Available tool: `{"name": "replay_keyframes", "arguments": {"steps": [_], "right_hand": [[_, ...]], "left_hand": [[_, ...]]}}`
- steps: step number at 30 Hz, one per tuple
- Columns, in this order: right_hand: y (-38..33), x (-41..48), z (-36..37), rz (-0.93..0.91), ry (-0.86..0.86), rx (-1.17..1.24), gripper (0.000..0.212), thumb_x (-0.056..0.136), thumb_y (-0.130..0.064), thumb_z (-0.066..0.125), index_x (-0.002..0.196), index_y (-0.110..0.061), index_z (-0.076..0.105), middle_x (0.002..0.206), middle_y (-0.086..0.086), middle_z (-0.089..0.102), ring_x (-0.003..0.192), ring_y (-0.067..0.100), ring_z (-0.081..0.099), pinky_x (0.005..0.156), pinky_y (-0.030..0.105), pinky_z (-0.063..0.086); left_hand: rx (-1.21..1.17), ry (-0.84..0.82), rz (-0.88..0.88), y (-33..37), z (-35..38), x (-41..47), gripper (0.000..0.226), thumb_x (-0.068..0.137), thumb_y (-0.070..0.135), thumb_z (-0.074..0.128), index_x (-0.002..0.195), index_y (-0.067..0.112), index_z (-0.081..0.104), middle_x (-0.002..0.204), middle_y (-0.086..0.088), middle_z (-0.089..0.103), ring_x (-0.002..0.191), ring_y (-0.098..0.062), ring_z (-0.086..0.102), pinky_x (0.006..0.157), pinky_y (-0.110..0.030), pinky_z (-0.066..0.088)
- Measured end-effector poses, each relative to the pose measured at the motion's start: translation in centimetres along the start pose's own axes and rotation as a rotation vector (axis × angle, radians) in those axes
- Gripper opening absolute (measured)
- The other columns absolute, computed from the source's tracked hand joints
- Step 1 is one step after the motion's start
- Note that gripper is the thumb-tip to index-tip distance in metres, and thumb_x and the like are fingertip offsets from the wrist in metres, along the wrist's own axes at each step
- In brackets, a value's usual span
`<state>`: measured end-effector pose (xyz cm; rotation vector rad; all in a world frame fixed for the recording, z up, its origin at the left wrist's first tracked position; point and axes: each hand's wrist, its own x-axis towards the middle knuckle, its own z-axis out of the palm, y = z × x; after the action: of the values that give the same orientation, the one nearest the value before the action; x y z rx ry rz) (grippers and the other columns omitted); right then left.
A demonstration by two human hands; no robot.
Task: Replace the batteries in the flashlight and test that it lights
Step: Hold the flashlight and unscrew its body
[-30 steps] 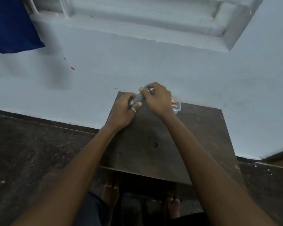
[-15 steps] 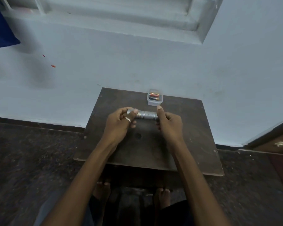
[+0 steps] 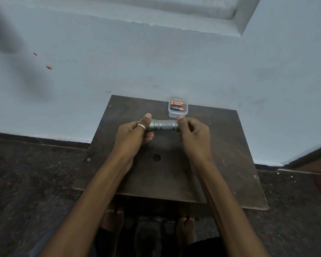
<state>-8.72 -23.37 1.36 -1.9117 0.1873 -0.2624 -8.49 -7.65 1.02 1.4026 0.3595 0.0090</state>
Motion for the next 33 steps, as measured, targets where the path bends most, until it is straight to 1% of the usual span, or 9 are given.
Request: {"name": "replay_keyframes", "arguments": {"steps": [4,7,10,13,19,25,28,31,33], "right_hand": [[-0.6,-0.2,-1.3,0.077,-0.154,0.259,0.012,0.097,-0.018,0.064,0.1,-0.012,0.075,0.085,-0.001,0.073,0.077,0.003,0.063,0.075,0.02,0.053],[-0.4,0.4,-1.9,0.159,-0.203,0.384,0.02,0.091,-0.003,0.067,0.109,-0.007,0.074,0.101,0.008,0.076,0.095,0.014,0.069,0.091,0.025,0.055],[-0.1,0.9,-2.1,0.236,-0.197,0.396,0.013,0.095,-0.016,0.066,0.1,-0.009,0.076,0.098,0.012,0.075,0.093,0.018,0.069,0.087,0.028,0.057],[0.1,1.1,-2.3,0.252,-0.174,0.219,0.042,0.098,-0.037,0.061,0.091,0.002,0.072,0.077,0.012,0.072,0.068,0.015,0.069,0.07,0.029,0.059],[0.3,1.4,-2.4,0.27,-0.199,0.205,0.043,0.098,-0.035,0.062,0.088,0.007,0.07,0.07,0.012,0.068,0.059,0.015,0.063,0.057,0.024,0.053],[-0.2,1.4,-2.5,0.279,-0.256,0.407,0.01,0.094,-0.007,0.067,0.1,-0.001,0.072,0.088,0.011,0.07,0.082,0.016,0.065,0.077,0.025,0.056],[-0.6,1.5,-2.9,0.289,-0.277,0.453,0.019,0.086,0.006,0.069,0.096,-0.009,0.074,0.092,0.011,0.073,0.089,0.019,0.067,0.077,0.025,0.053],[-0.7,1.4,-3.0,0.279,-0.281,0.466,0.023,0.084,0.008,0.07,0.095,-0.011,0.075,0.096,0.011,0.074,0.092,0.02,0.068,0.082,0.026,0.055],[-0.8,1.3,-2.9,0.298,-0.277,0.466,0.009,0.09,-0.003,0.069,0.095,-0.008,0.074,0.092,0.008,0.073,0.09,0.018,0.068,0.08,0.025,0.058]], "left_hand": [[-0.028,0.005,-0.017,0.3,-0.2,0.3,0.028,0.089,0.038,0.07,0.085,0.011,0.076,0.075,-0.004,0.071,0.073,-0.015,0.066,0.07,-0.025,0.056],[-0.035,-0.006,-0.019,0.3,0.0,0.5,0.026,0.09,0.036,0.07,0.086,0.011,0.076,0.079,-0.002,0.072,0.074,-0.013,0.067,0.07,-0.023,0.056],[-0.008,-0.028,-0.005,0.2,0.3,0.6,0.027,0.092,0.035,0.067,0.093,0.008,0.075,0.084,-0.005,0.072,0.073,-0.012,0.066,0.069,-0.021,0.056],[0.029,-0.053,0.013,0.2,0.6,0.5,0.029,0.093,0.034,0.065,0.097,0.007,0.074,0.084,-0.005,0.071,0.071,-0.01,0.065,0.07,-0.021,0.056],[0.038,-0.071,0.022,0.3,0.5,0.4,0.028,0.093,0.035,0.066,0.097,0.009,0.074,0.08,-0.002,0.07,0.071,-0.01,0.065,0.071,-0.023,0.055],[0.023,-0.059,0.0,0.5,0.2,0.3,0.027,0.094,0.034,0.065,0.098,0.009,0.072,0.081,-0.002,0.069,0.067,-0.007,0.064,0.066,-0.02,0.055],[0.01,-0.062,-0.006,0.6,0.1,0.2,0.026,0.094,0.034,0.064,0.098,0.009,0.072,0.081,-0.002,0.068,0.066,-0.006,0.065,0.066,-0.02,0.055],[0.0,-0.06,-0.006,0.6,-0.1,0.1,0.026,0.094,0.033,0.064,0.099,0.009,0.072,0.082,-0.002,0.069,0.067,-0.006,0.065,0.068,-0.02,0.055],[0.0,-0.059,-0.001,0.7,-0.2,0.1,0.025,0.094,0.033,0.064,0.098,0.01,0.072,0.081,-0.002,0.07,0.067,-0.006,0.066,0.068,-0.02,0.055]]}}
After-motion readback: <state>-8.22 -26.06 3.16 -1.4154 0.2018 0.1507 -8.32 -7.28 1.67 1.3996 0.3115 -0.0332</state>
